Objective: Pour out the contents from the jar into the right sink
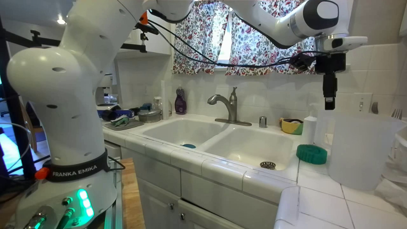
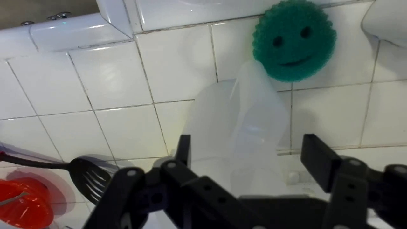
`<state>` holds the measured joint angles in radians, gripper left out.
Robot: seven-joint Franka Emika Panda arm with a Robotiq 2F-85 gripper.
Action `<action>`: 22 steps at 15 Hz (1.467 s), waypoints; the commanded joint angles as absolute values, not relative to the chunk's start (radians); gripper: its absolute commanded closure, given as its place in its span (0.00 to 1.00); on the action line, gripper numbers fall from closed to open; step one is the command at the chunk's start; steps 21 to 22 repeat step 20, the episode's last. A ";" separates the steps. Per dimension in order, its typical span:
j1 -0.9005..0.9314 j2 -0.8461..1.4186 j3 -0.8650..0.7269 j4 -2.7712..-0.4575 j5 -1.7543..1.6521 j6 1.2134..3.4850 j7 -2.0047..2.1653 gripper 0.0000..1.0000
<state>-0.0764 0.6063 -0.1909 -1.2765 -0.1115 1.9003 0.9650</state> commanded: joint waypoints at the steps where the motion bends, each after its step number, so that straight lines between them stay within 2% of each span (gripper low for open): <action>1: -0.077 0.493 -0.174 -1.354 -0.093 1.750 0.862 0.00; 4: -0.080 0.420 -0.184 -1.344 -0.113 1.568 0.794 0.00; 7: -0.081 0.338 -0.179 -1.352 -0.167 1.499 0.625 0.00; 16: -0.077 0.239 -0.164 -1.374 -0.212 1.579 0.166 0.00; 22: -0.075 0.269 -0.177 -1.333 -0.193 1.558 0.186 0.00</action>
